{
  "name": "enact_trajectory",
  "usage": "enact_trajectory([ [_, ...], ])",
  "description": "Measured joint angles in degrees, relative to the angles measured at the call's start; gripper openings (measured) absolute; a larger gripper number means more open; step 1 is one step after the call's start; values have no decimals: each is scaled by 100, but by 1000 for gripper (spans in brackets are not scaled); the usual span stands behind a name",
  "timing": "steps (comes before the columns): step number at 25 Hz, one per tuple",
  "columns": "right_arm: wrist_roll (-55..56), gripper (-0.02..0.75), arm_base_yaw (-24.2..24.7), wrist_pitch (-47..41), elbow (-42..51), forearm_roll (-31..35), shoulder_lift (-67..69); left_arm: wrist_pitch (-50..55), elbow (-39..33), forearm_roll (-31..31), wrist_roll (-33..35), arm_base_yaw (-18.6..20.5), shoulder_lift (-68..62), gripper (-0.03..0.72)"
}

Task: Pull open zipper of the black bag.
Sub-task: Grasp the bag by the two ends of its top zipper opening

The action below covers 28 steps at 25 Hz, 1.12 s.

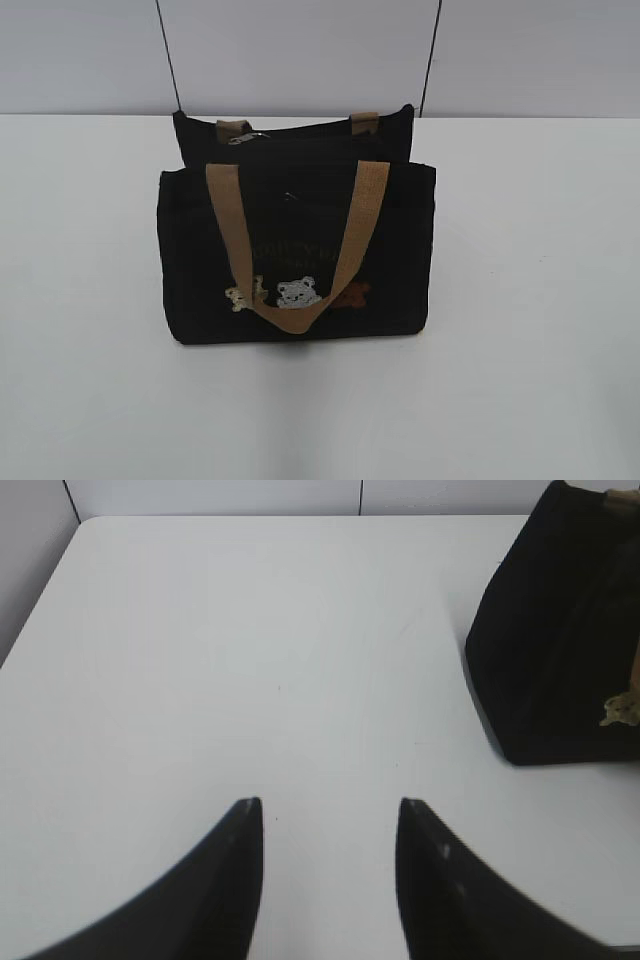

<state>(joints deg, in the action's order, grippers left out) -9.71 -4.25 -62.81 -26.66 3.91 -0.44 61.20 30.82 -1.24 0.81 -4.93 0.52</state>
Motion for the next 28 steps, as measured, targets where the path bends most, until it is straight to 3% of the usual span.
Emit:
enact_trajectory([
  [12, 106, 407, 5, 15, -56, 80, 0, -61, 43, 39, 0, -5, -46, 341],
  [19, 260, 407, 5, 96, -850, 187, 1266, -2060, 449, -6, 87, -28, -1062, 523],
  [24, 271, 407, 5, 136, -1702, 480, 2677, -2969, 510, -575, 1038, -29, -2374, 503],
  [28, 19, 407, 5, 142, -2396, 859, 3758, -3166, 1020, -1127, 2142, -29, -3482, 489],
])
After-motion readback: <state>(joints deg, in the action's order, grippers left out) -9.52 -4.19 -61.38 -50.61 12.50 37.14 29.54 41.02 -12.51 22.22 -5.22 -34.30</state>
